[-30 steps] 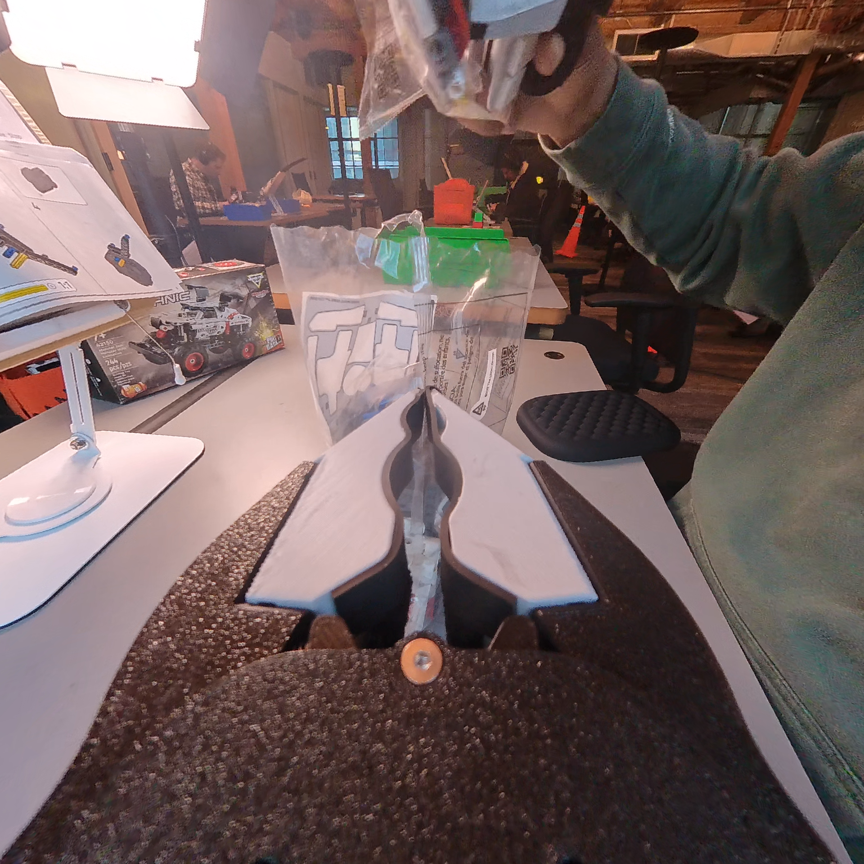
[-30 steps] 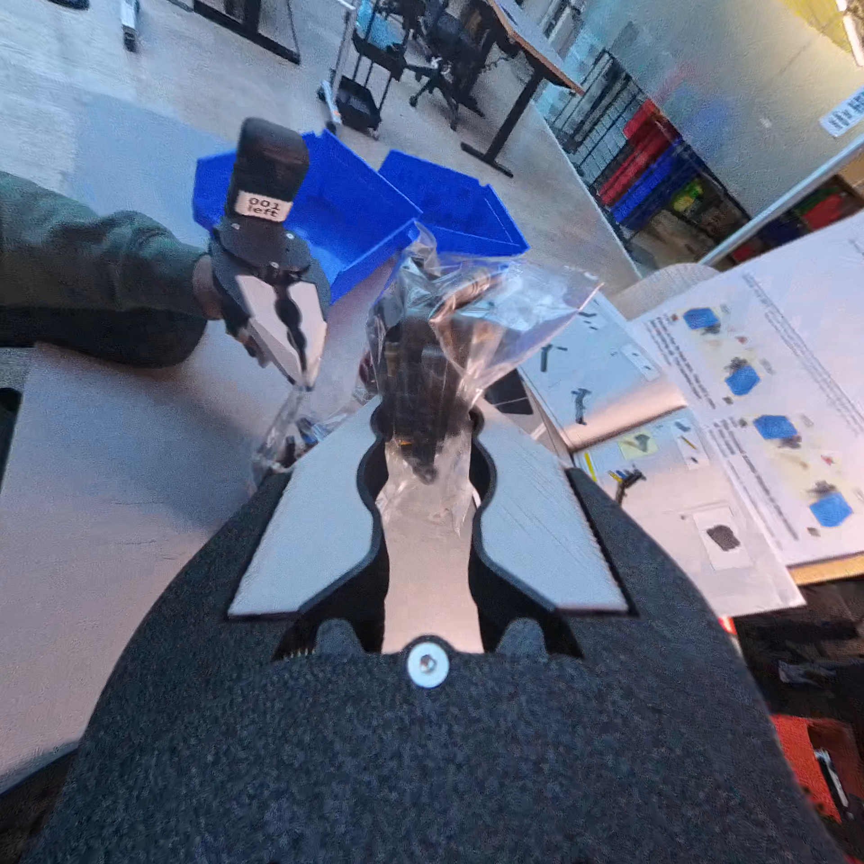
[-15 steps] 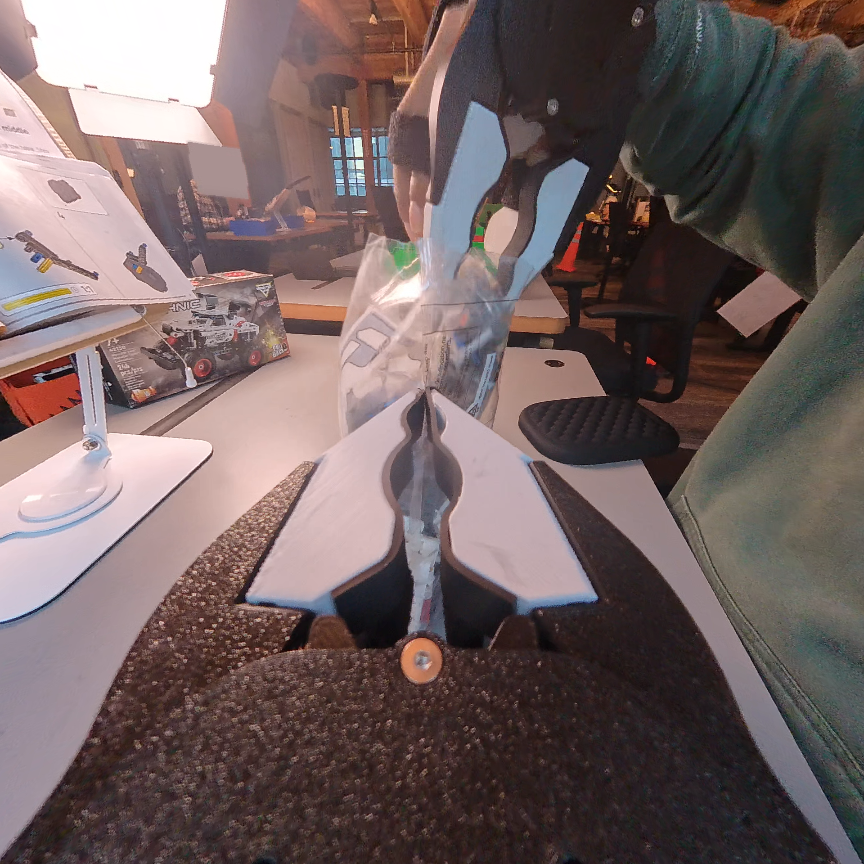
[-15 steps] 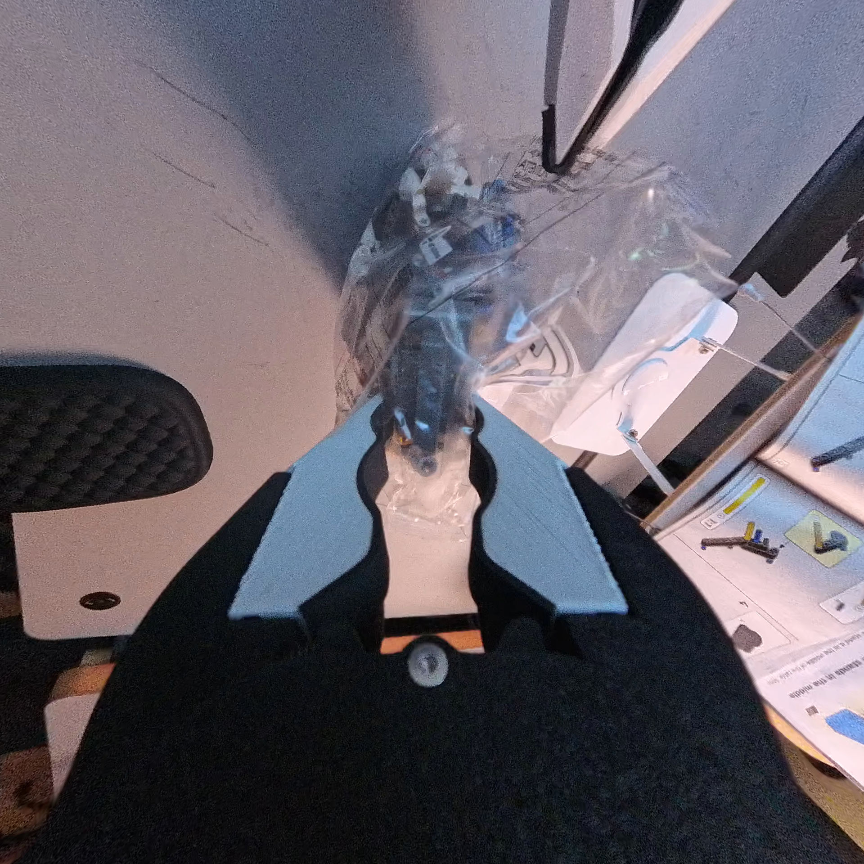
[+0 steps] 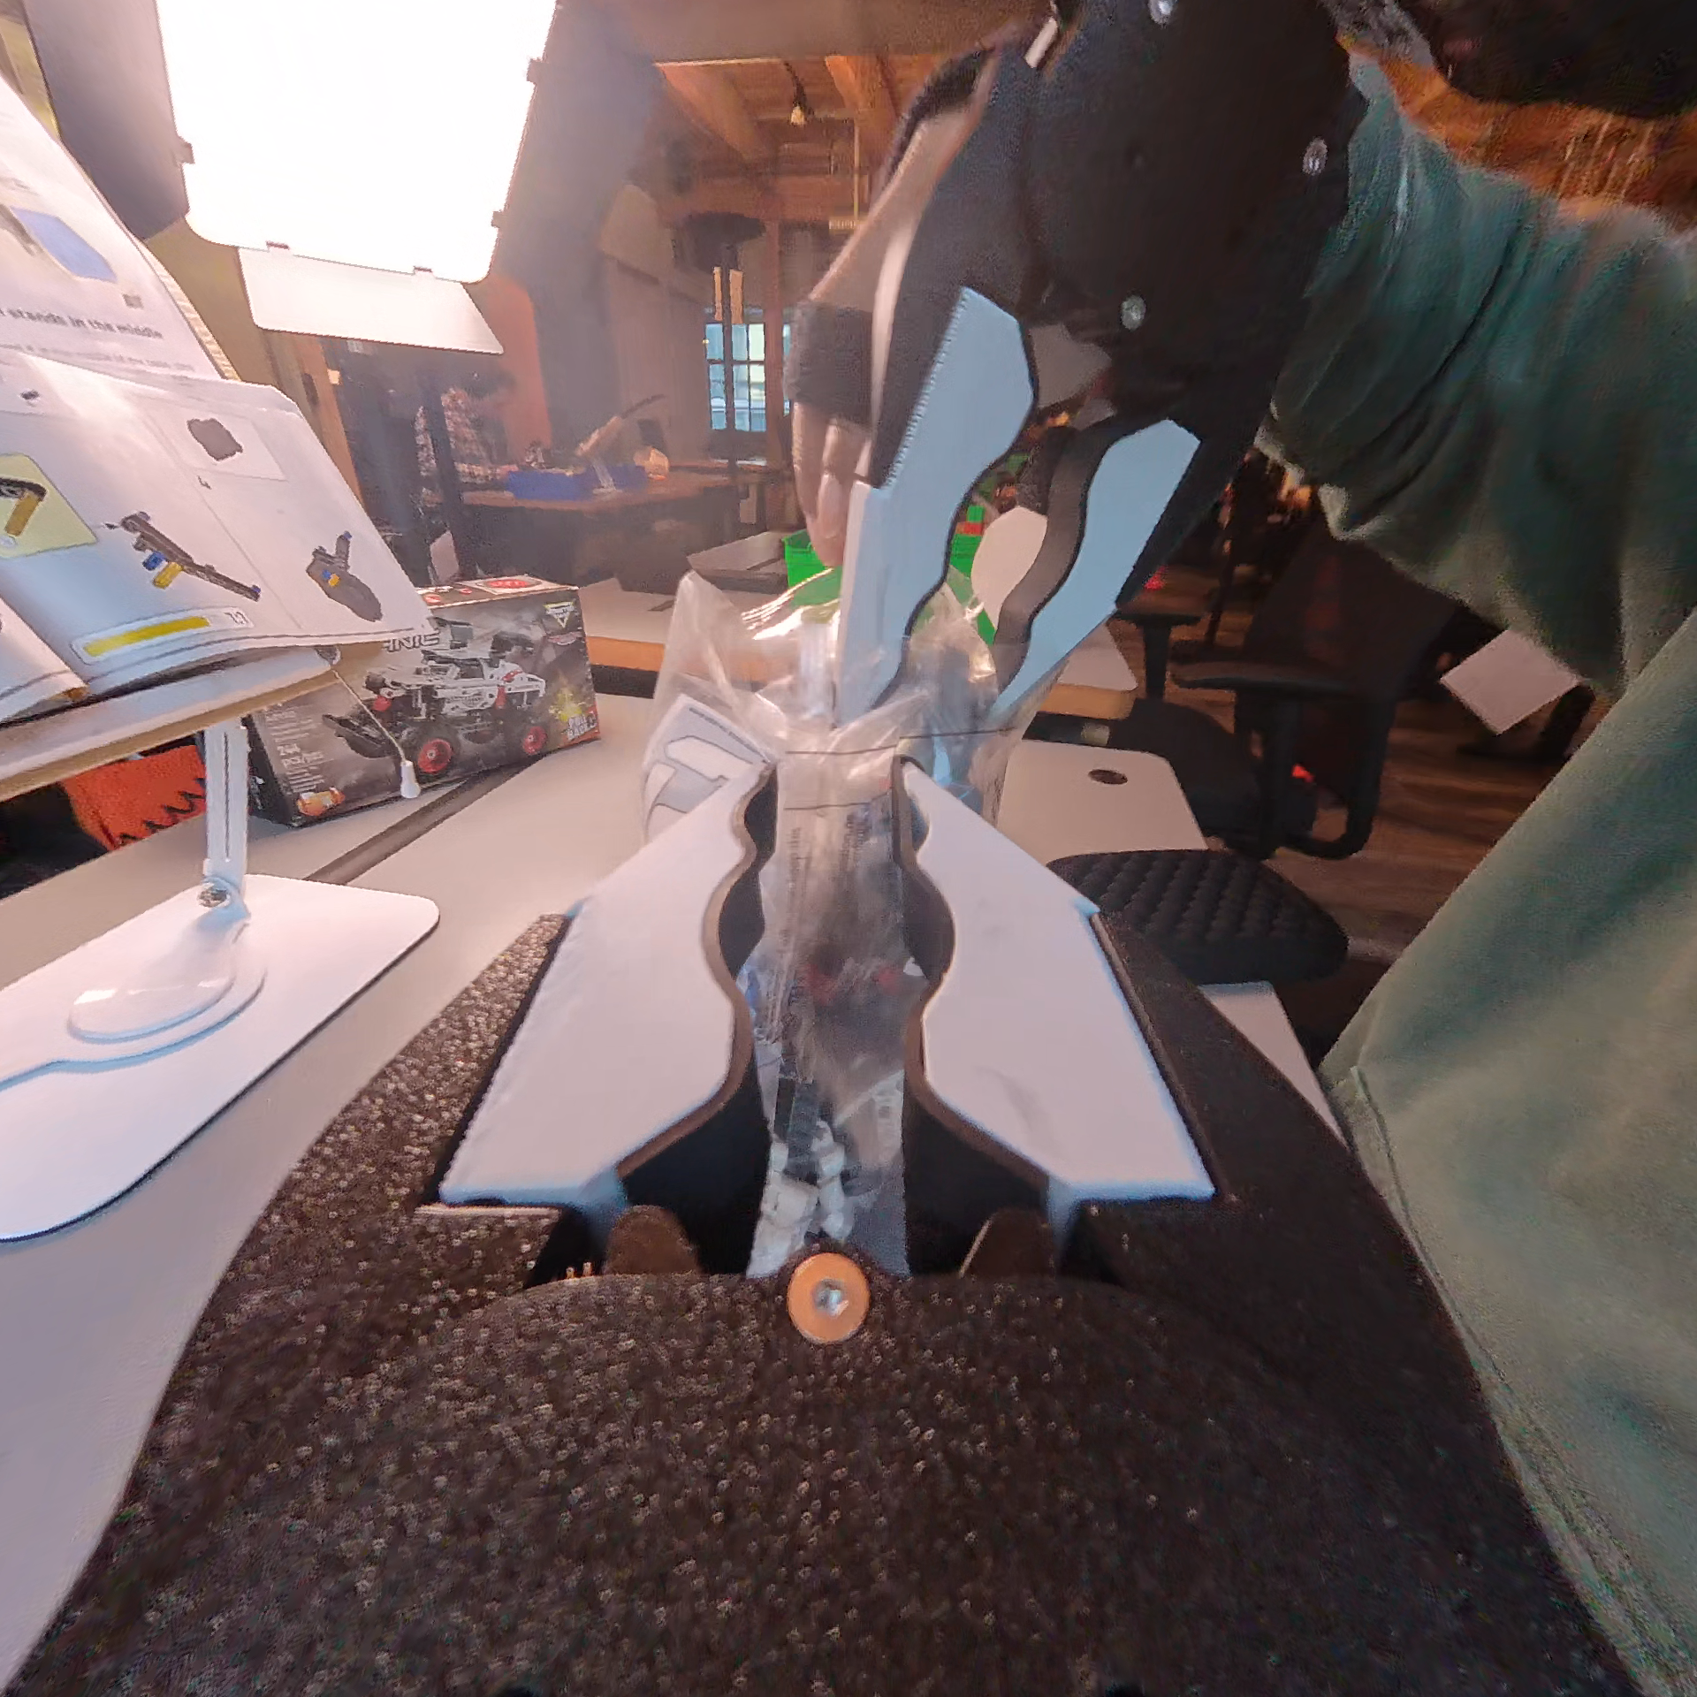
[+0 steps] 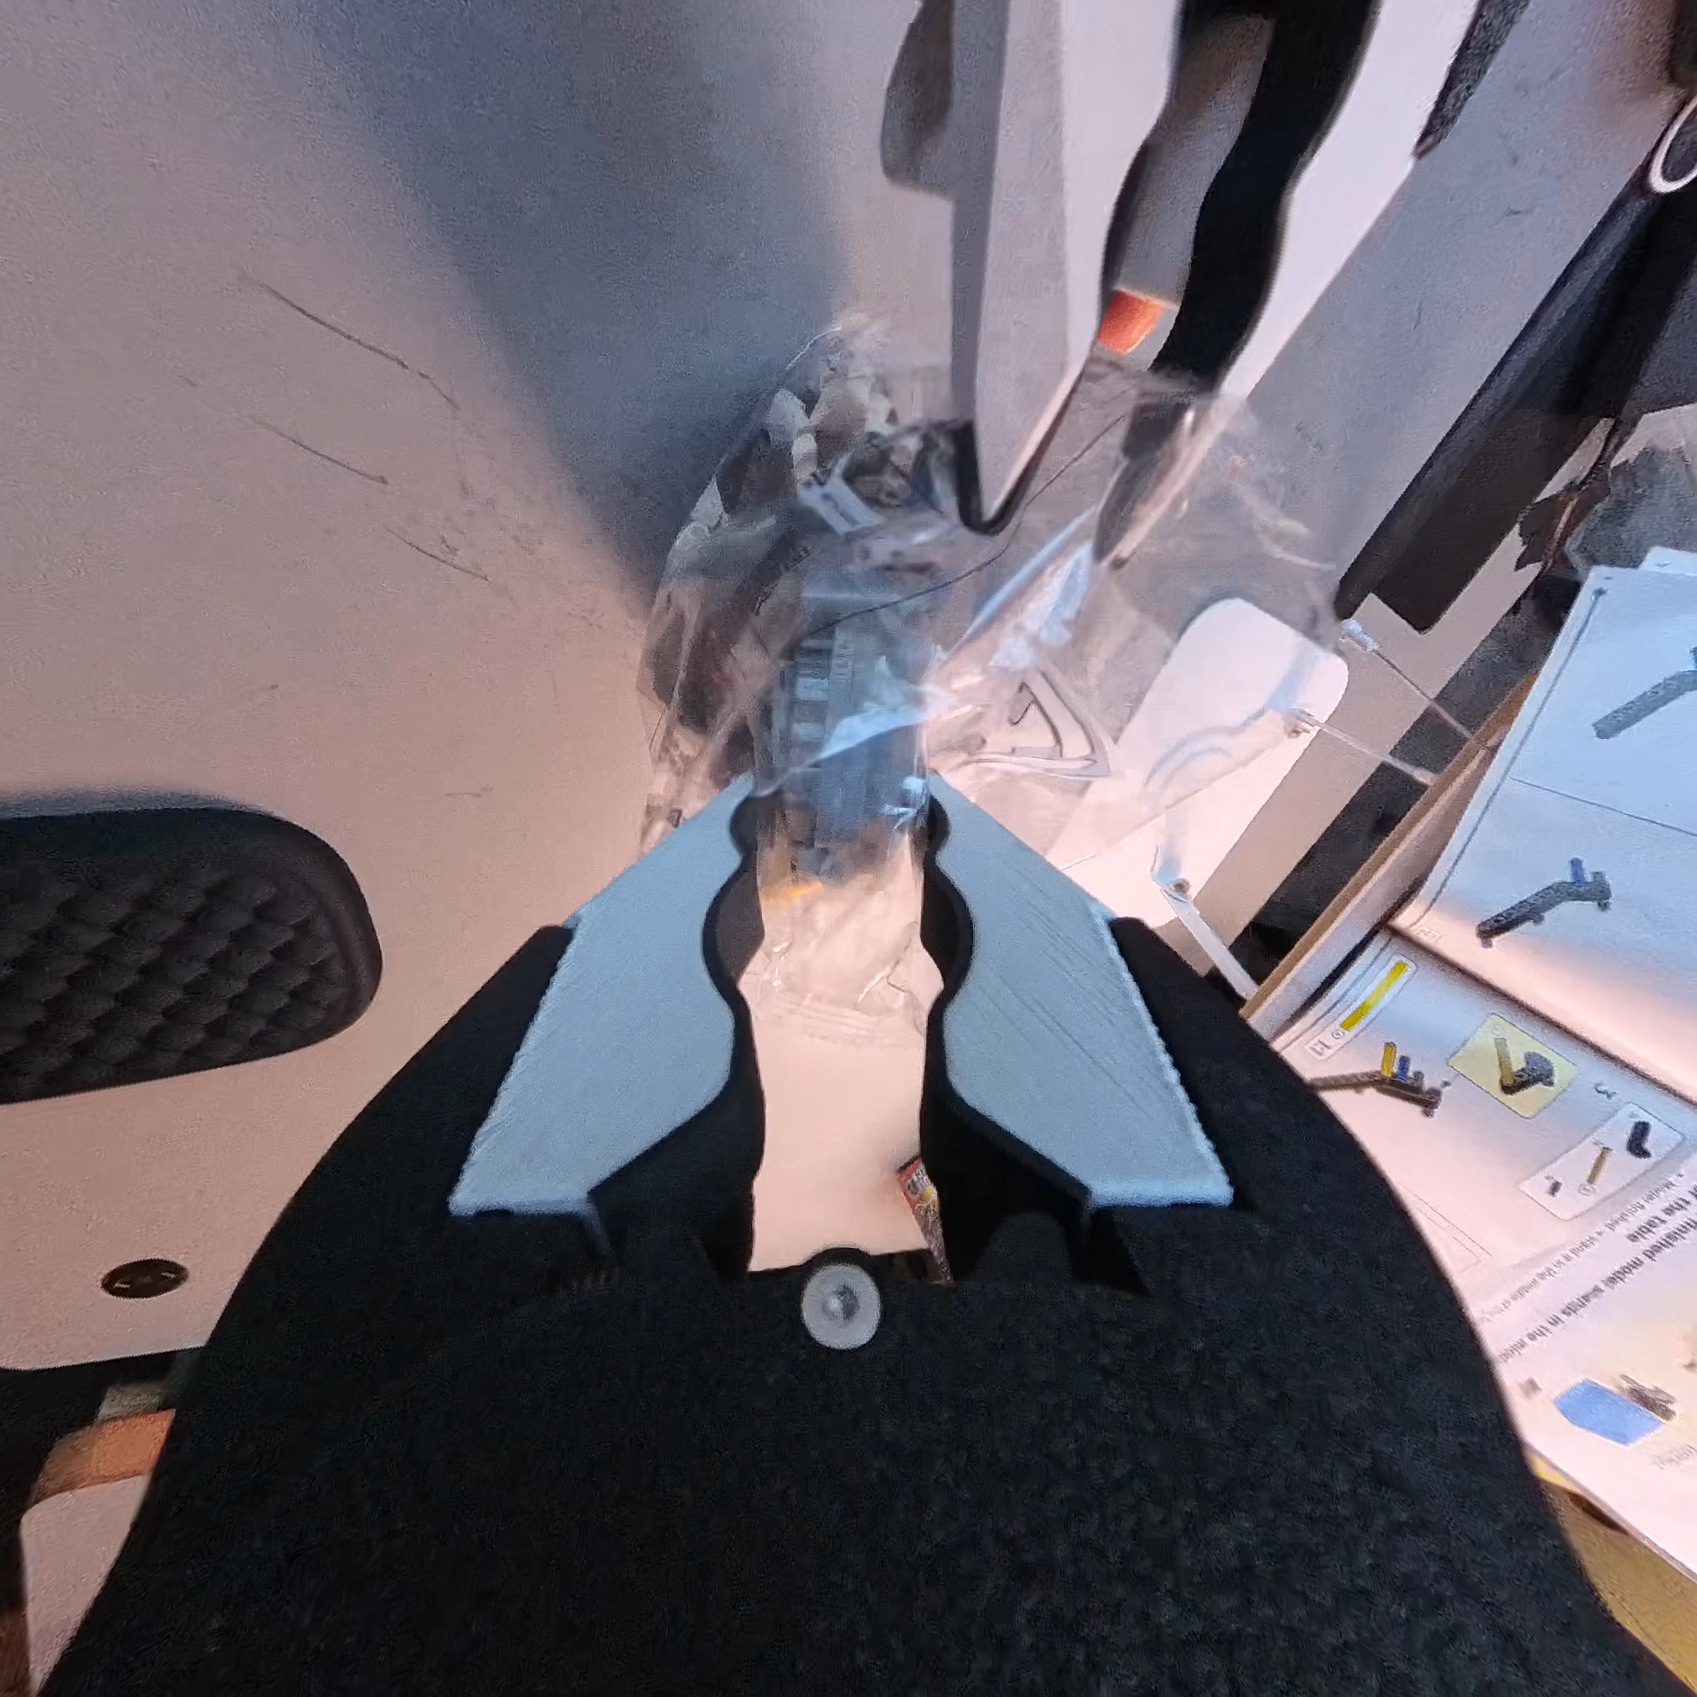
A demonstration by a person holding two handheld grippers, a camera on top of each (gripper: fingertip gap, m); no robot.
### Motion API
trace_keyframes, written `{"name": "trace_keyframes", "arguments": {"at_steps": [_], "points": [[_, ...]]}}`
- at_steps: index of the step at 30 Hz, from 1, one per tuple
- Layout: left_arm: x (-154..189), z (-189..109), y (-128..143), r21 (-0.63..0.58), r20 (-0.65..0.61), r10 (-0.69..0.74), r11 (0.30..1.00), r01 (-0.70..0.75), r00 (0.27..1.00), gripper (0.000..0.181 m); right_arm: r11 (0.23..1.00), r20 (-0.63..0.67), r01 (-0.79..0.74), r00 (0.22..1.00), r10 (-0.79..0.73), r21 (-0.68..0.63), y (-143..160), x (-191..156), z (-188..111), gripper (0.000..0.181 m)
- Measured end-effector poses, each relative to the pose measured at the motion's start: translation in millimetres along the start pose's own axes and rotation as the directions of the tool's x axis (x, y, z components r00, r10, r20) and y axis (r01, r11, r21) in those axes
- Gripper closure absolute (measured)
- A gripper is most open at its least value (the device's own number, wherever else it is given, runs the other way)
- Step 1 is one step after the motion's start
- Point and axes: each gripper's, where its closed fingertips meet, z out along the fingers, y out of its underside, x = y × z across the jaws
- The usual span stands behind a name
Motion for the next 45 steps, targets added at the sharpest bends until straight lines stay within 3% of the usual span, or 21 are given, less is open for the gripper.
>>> {"name": "trace_keyframes", "arguments": {"at_steps": [1, 2, 5, 9, 15, 21, 27, 33, 39, 42, 45], "points": [[-1.1, -3.4, -2.0, 0.019, -0.011, -0.031, 0.999, 0.031, 0.999, 0.160, 1.000, 0.000, -0.001, 1.000, 0.001, -0.002, 3.6, -2.4, -3.2, 0.153], [-1.0, -6.1, -2.9, 0.025, -0.021, -0.046, 0.999, 0.047, 0.999, 0.174, 1.000, -0.008, 0.001, 1.000, -0.001, -0.009, 8.2, -3.3, -6.9, 0.153], [0.2, -5.1, -3.3, 0.016, -0.007, -0.039, 0.999, 0.039, 0.999, 0.181, 0.999, -0.028, 0.000, 1.000, -0.001, -0.039, 20.0, -3.8, -17.5, 0.153], [-1.0, -2.4, -4.7, 0.036, -0.014, -0.115, 0.993, 0.115, 0.993, 0.181, 0.970, -0.185, 0.015, 0.981, -0.061, -0.243, 44.5, 17.1, -25.7, 0.153], [-1.8, -3.3, -4.7, 0.037, 0.002, -0.111, 0.993, 0.111, 0.994, 0.180, 0.986, -0.355, -0.052, 0.935, -0.008, -0.159, 29.5, 46.9, -54.9, 0.154], [-4.7, -5.4, -5.2, 0.048, 0.000, -0.114, 0.992, 0.114, 0.993, 0.178, 0.988, -0.244, -0.132, 0.958, 0.148, 0.079, -2.5, 47.3, -49.4, 0.154], [-11.8, -12.2, -5.8, 0.071, 0.002, -0.141, 0.988, 0.141, 0.990, 0.177, 0.907, -0.013, -0.338, 0.936, 0.352, 0.252, -10.9, 32.6, -24.9, 0.154], [-5.2, -10.2, -9.8, 0.088, -0.047, -0.138, 0.986, 0.141, 0.989, 0.181, 0.992, 0.065, -0.098, 0.994, 0.093, 0.076, 6.3, 5.4, -2.7, 0.154], [0.4, -10.4, -10.4, 0.075, -0.058, -0.093, 0.992, 0.097, 0.994, 0.181, 0.984, 0.173, 0.139, 0.978, -0.118, -0.114, 1.9, -1.6, 23.1, 0.153], [-3.6, -14.6, -10.6, 0.096, -0.077, -0.142, 0.984, 0.149, 0.987, 0.181, 0.979, 0.221, 0.144, 0.969, -0.109, -0.146, 3.0, -1.7, 21.7, 0.153], [-4.3, -19.3, -11.2, 0.097, -0.078, -0.140, 0.984, 0.148, 0.987, 0.181, 0.972, 0.177, 0.089, 0.983, -0.050, -0.218, 17.2, 12.3, 15.7, 0.154]]}}
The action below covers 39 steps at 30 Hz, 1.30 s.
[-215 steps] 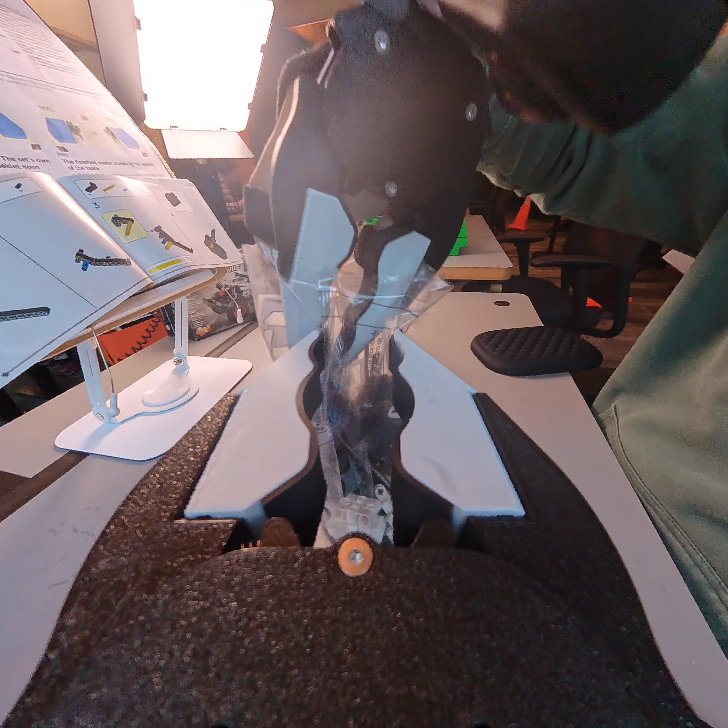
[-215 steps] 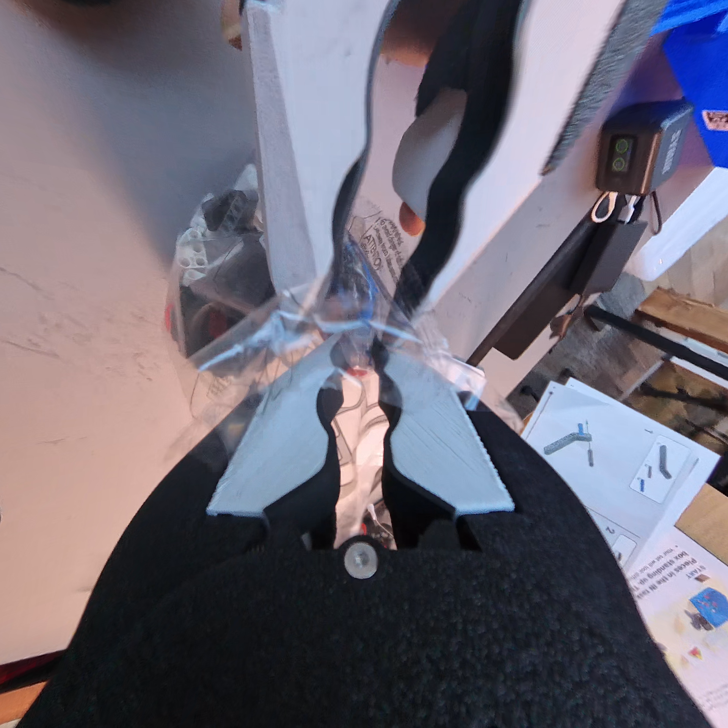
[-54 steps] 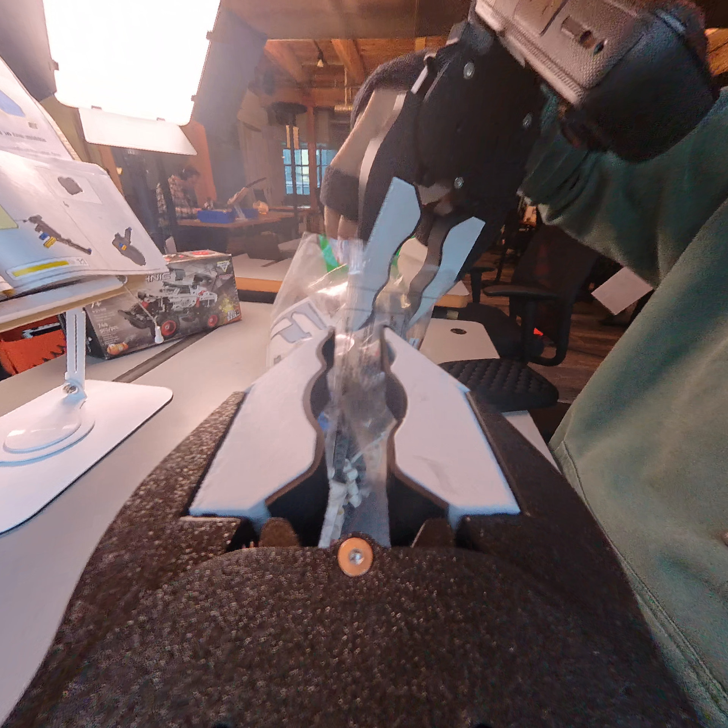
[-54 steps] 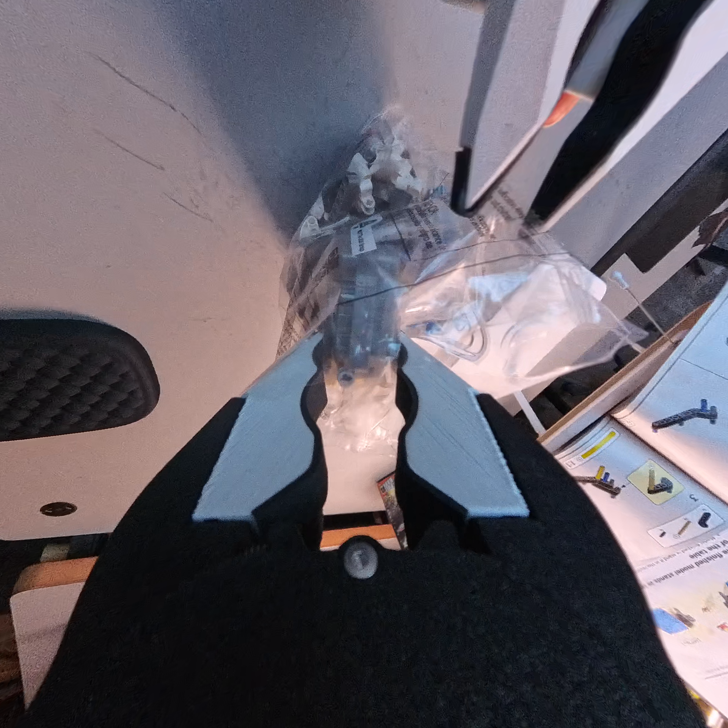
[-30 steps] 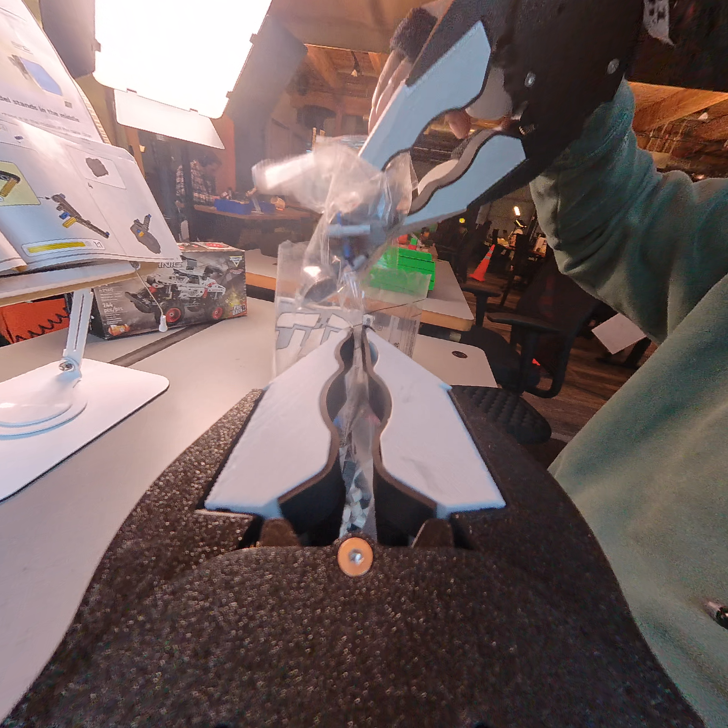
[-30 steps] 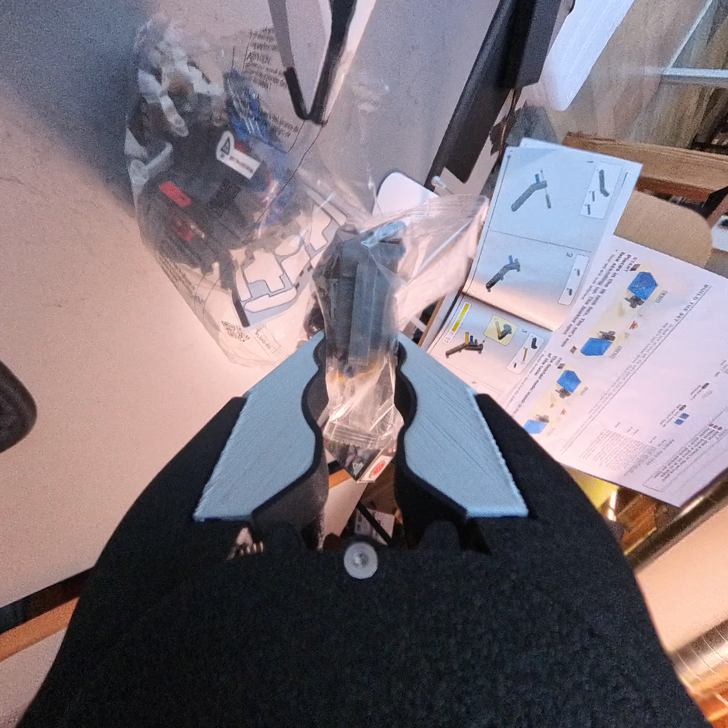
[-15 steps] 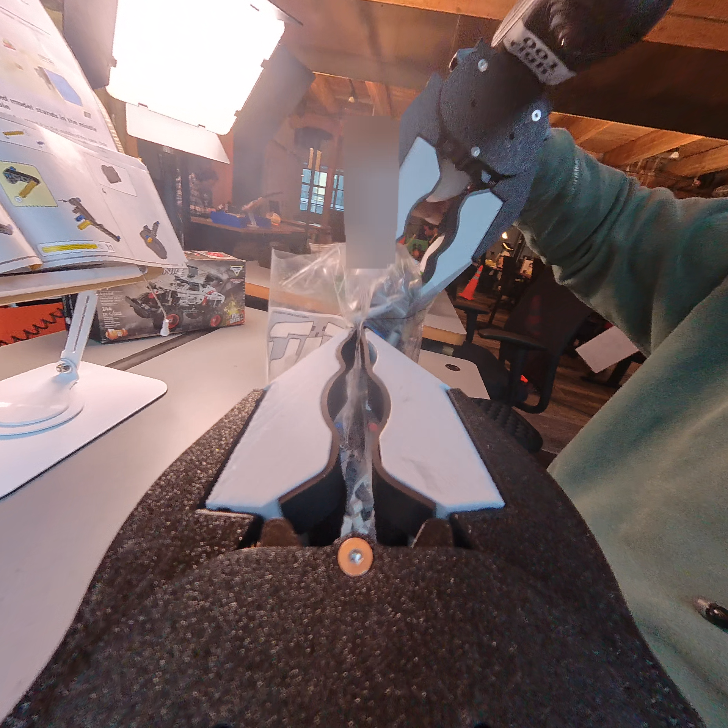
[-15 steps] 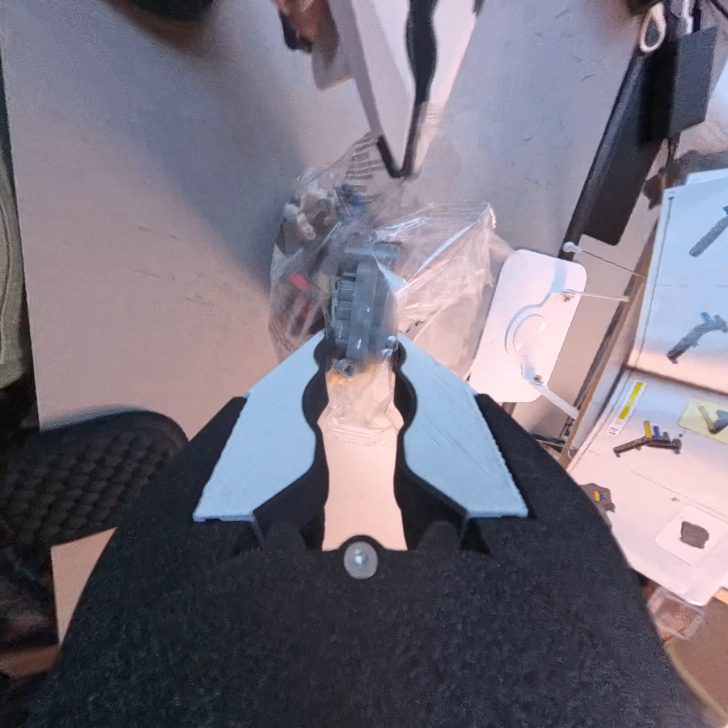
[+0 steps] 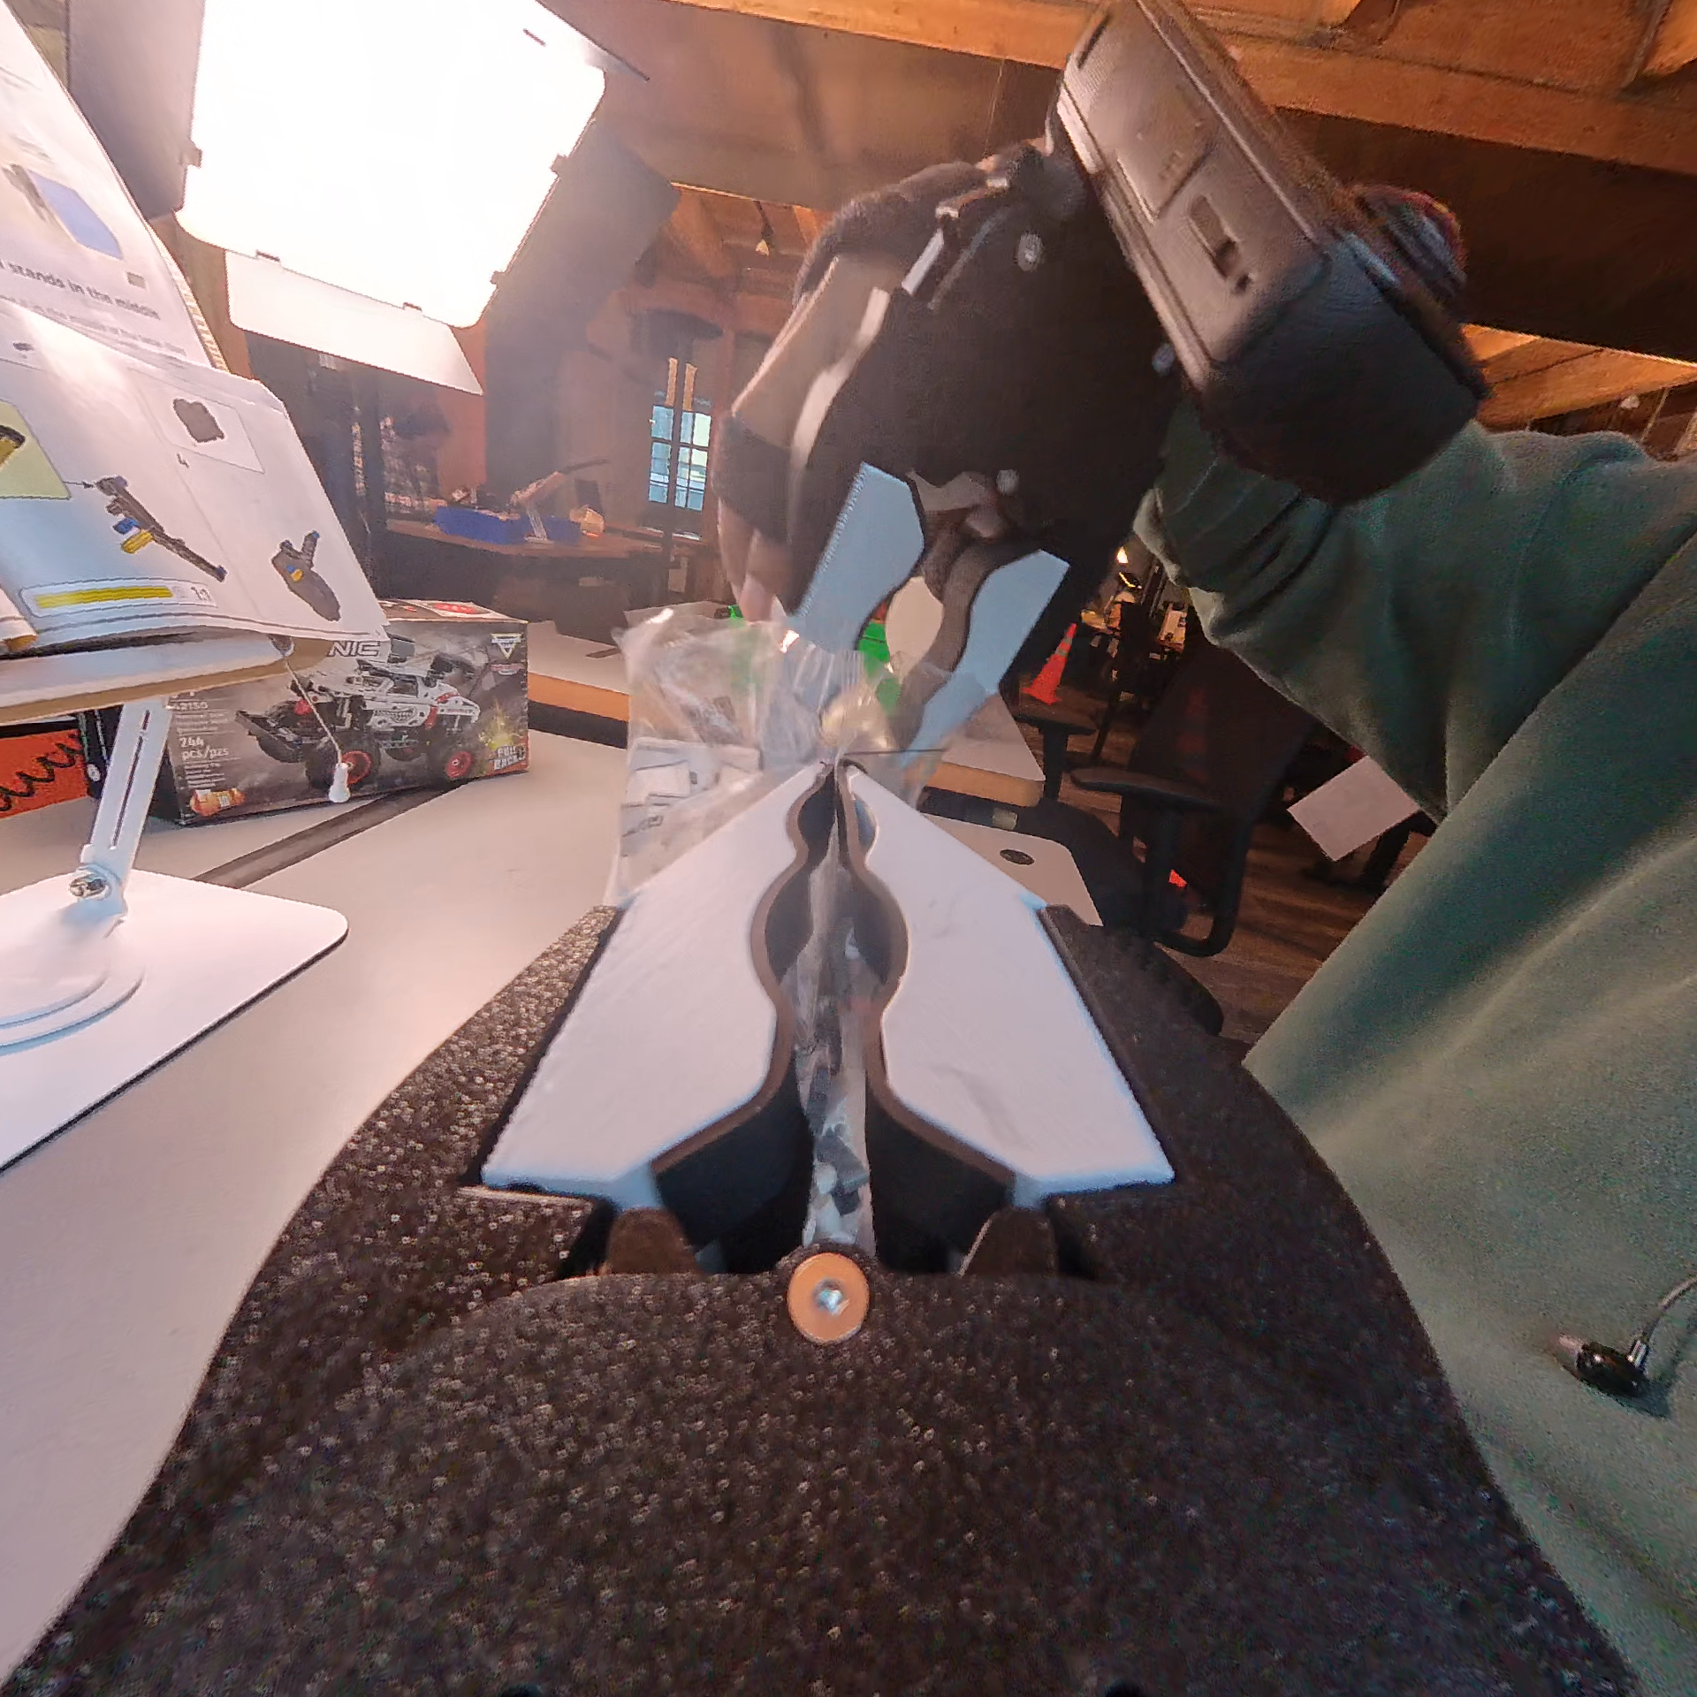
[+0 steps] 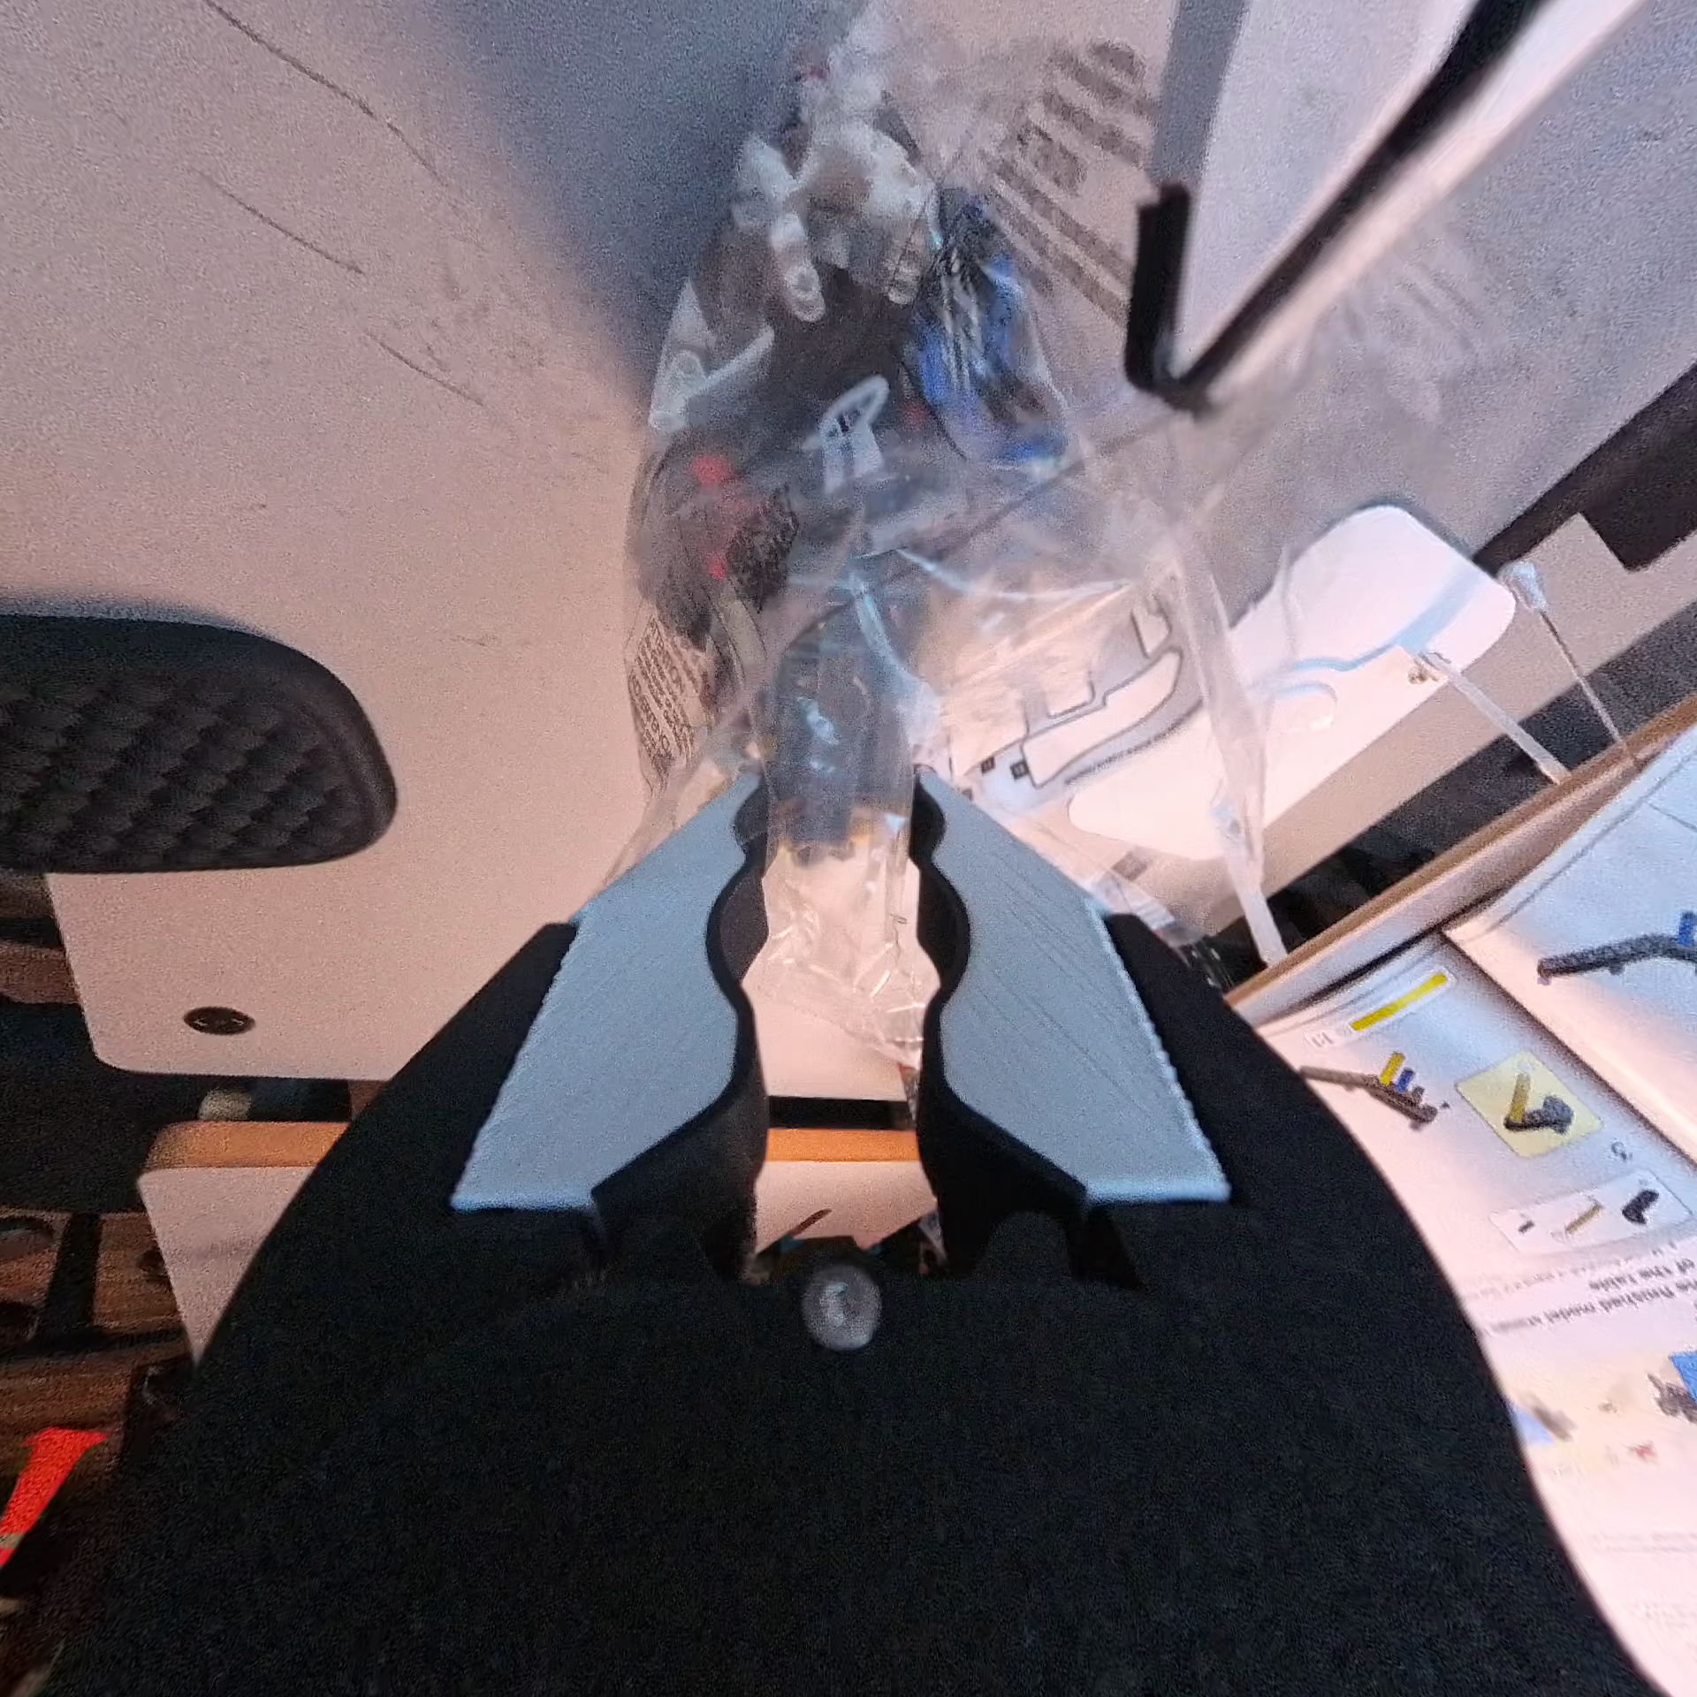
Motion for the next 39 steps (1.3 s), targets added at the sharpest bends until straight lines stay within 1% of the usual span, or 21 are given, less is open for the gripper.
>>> {"name": "trace_keyframes", "arguments": {"at_steps": [2, 5, 6, 8, 10, 12, 13, 14, 15, 18, 21, 23, 25, 27, 29, 31, 33, 34, 35, 37, 39], "points": [[3.0, -2.2, 0.2, 0.000, -0.010, 0.002, 1.000, -0.002, 1.000, 0.181, 0.999, -0.024, -0.019, 1.000, 0.020, 0.046, 3.6, 2.9, -7.9, 0.151], [9.4, 0.8, 1.5, -0.009, -0.028, 0.017, 1.000, -0.017, 0.999, 0.181, 0.988, -0.022, -0.069, 0.997, 0.073, 0.138, -0.2, 0.3, -24.7, 0.137], [10.9, 2.4, 1.3, -0.010, -0.030, 0.024, 1.000, -0.025, 0.999, 0.181, 0.987, -0.036, -0.069, 0.997, 0.075, 0.148, 0.6, 1.4, -29.8, 0.139], [12.7, 4.5, -1.1, 0.001, -0.033, 0.023, 1.000, -0.023, 0.999, 0.180, 0.991, -0.045, -0.060, 0.997, 0.065, 0.117, 5.4, 0.4, -30.5, 0.150], [16.6, 5.8, -1.1, -0.003, -0.049, 0.029, 1.000, -0.029, 0.998, 0.181, 0.997, -0.051, -0.042, 0.998, 0.045, 0.063, 5.6, -2.1, -19.3, 0.153], [23.4, 7.7, 1.1, -0.015, -0.075, 0.051, 0.999, -0.053, 0.996, 0.181, 0.998, -0.082, -0.039, 0.996, 0.036, -0.039, 10.7, 0.2, -8.2, 0.148], [26.1, 8.6, 1.9, -0.020, -0.084, 0.060, 0.998, -0.062, 0.995, 0.181, 0.998, -0.082, -0.035, 0.996, 0.031, -0.053, 9.9, -0.2, -7.1, 0.148], [26.4, 9.1, 2.4, -0.022, -0.080, 0.069, 0.997, -0.071, 0.994, 0.181, 0.999, -0.056, -0.029, 0.998, 0.026, -0.044, 6.7, -4.2, -7.4, 0.155], [23.5, 9.1, 1.6, -0.018, -0.057, 0.077, 0.997, -0.078, 0.995, 0.181, 1.000, -0.028, -0.017, 0.999, 0.016, -0.018, 0.8, -9.4, -7.3, 0.165], [21.7, 4.8, -0.1, -0.001, -0.056, 0.072, 0.997, -0.072, 0.996, 0.181, 0.992, 0.042, 0.074, 0.996, -0.079, 0.105, -17.1, -27.7, -11.8, 0.173], [19.2, -5.2, -3.0, 0.010, -0.052, 0.075, 0.997, -0.074, 0.996, 0.181, 0.969, 0.127, 0.029, 0.990, -0.062, 0.245, -19.3, -39.9, -32.7, 0.174], [24.1, -8.7, -3.7, 0.015, -0.077, 0.080, 0.997, -0.079, 0.994, 0.179, 0.939, 0.137, -0.002, 0.989, -0.048, 0.344, -24.0, -42.5, -39.7, 0.174], [31.6, -7.0, -6.1, 0.029, -0.115, 0.067, 0.998, -0.064, 0.991, 0.169, 0.947, 0.097, -0.034, 0.995, 0.003, 0.318, -24.3, -38.4, -27.1, 0.174], [37.0, -3.4, -3.8, 0.003, -0.139, 0.048, 0.999, -0.048, 0.989, 0.139, 0.970, 0.044, 0.023, 0.998, -0.035, 0.242, -24.7, -43.7, -10.6, 0.173], [37.6, -0.2, 7.3, -0.083, -0.125, 0.036, 0.995, -0.047, 0.991, 0.100, 0.971, -0.021, 0.072, 0.997, -0.069, 0.226, -32.8, -43.8, -12.6, 0.173], [36.9, 5.5, 27.4, -0.201, -0.096, 0.061, 0.976, -0.079, 0.994, 0.076, 0.977, -0.093, 0.063, 0.995, -0.044, 0.205, -36.5, -34.4, -19.9, 0.174], [41.7, 17.3, 44.5, -0.274, -0.100, 0.076, 0.957, -0.100, 0.992, 0.061, 0.981, -0.117, 0.078, 0.991, -0.057, 0.180, -37.9, -32.4, -18.3, 0.174], [41.1, 23.7, 49.3, -0.289, -0.089, 0.105, 0.949, -0.126, 0.991, 0.062, 0.978, -0.104, 0.090, 0.992, -0.072, 0.187, -42.1, -35.8, -15.5, 0.174], [39.8, 28.6, 52.4, -0.303, -0.079, 0.135, 0.941, -0.153, 0.988, 0.070, 0.975, -0.090, 0.099, 0.993, -0.082, 0.200, -47.0, -38.9, -12.9, 0.174], [34.6, 34.3, 53.1, -0.313, -0.049, 0.197, 0.928, -0.202, 0.979, 0.097, 0.968, -0.071, 0.111, 0.993, -0.098, 0.223, -55.9, -43.2, -8.3, 0.174], [38.3, 35.2, 53.4, -0.308, -0.074, 0.235, 0.919, -0.246, 0.969, 0.121, 0.963, -0.028, 0.106, 0.994, -0.102, 0.246, -60.2, -50.3, -3.3, 0.173]]}}
